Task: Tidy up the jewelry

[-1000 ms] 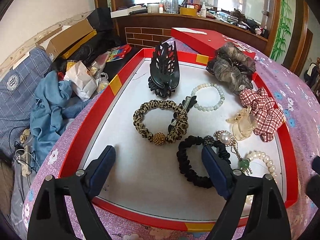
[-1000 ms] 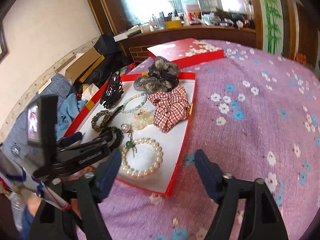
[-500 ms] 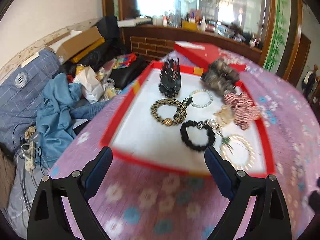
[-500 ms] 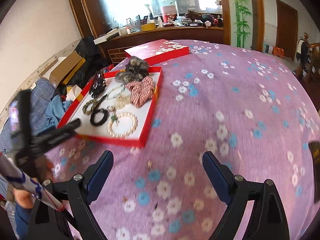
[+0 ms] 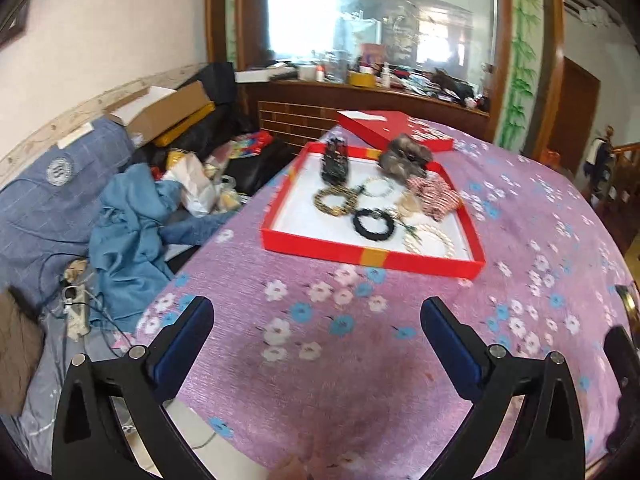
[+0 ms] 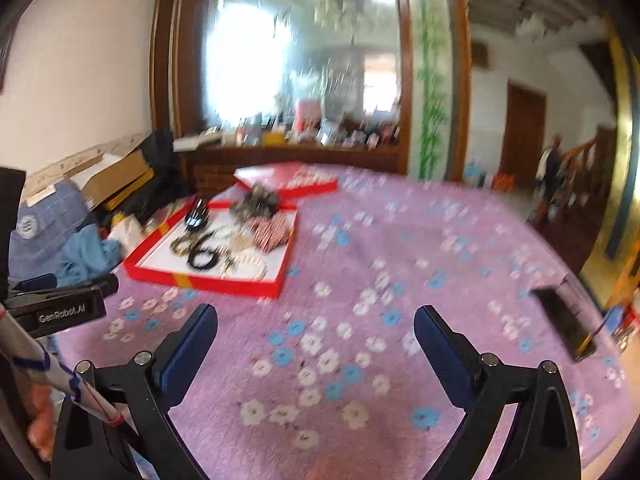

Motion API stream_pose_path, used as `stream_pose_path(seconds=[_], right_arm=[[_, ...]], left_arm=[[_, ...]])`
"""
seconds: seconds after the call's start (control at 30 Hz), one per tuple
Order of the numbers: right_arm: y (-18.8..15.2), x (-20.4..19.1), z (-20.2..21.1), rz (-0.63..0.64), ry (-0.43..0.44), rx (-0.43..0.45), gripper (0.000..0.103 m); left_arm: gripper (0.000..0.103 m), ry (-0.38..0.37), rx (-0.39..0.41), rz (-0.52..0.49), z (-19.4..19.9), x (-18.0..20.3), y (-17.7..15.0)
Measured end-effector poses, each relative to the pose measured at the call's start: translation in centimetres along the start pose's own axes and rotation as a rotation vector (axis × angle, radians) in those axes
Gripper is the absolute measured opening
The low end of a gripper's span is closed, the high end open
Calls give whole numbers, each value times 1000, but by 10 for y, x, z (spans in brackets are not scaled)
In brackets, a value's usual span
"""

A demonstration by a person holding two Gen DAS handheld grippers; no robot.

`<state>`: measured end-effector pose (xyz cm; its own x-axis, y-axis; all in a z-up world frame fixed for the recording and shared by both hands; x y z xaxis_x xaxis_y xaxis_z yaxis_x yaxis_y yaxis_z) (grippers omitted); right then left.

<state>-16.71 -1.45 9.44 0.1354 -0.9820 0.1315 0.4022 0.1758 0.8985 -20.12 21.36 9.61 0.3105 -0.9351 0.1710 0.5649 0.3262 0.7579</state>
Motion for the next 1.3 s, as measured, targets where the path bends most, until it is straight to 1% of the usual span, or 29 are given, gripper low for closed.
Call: stream_pose_path(seconds=[0.07, 0.1, 0.17, 0.27, 0.4, 0.53, 0.7, 0.93, 1.3], right_arm=[[0, -10, 2, 51, -26, 28, 100], [-2, -16, 3, 71, -32, 38, 100], [-4, -20, 3, 82, -36, 39, 100], [-4, -23, 1, 75, -40, 16, 101], [-6, -27, -1, 77, -34, -5, 101], [-11, -32, -2, 110, -34, -18, 101], [-15, -30, -7, 113, -41, -47, 101], [-16, -35, -7, 135, -47, -51, 101], [-17, -36, -7, 144, -47, -64, 101]], left_arm=[[103, 6, 50, 9, 5, 1, -1], [103, 31, 81, -4, 8, 3, -2], [103, 112, 110, -11, 12, 2, -5], [103, 181, 113, -19, 14, -4, -10], [103, 233, 129, -8, 18, -16, -17], [103, 252, 113, -5, 13, -20, -22], [103, 243, 99, -22, 11, -14, -22], [103, 246, 86, -52, 7, -6, -25], [103, 246, 87, -56, 8, -4, -26]])
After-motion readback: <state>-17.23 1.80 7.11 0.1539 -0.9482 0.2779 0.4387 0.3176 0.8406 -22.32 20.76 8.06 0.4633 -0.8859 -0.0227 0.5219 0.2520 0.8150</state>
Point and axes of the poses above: each gripper's, at about its wrist camera, not at the fingertips, and z roughly against the way its jaws point, x to its right, y to its top, the point moved 3 cm from there along -z, roughly the way its jaws point, and after that the axes turned 13 degrees about -y, right-handed, at the moved point
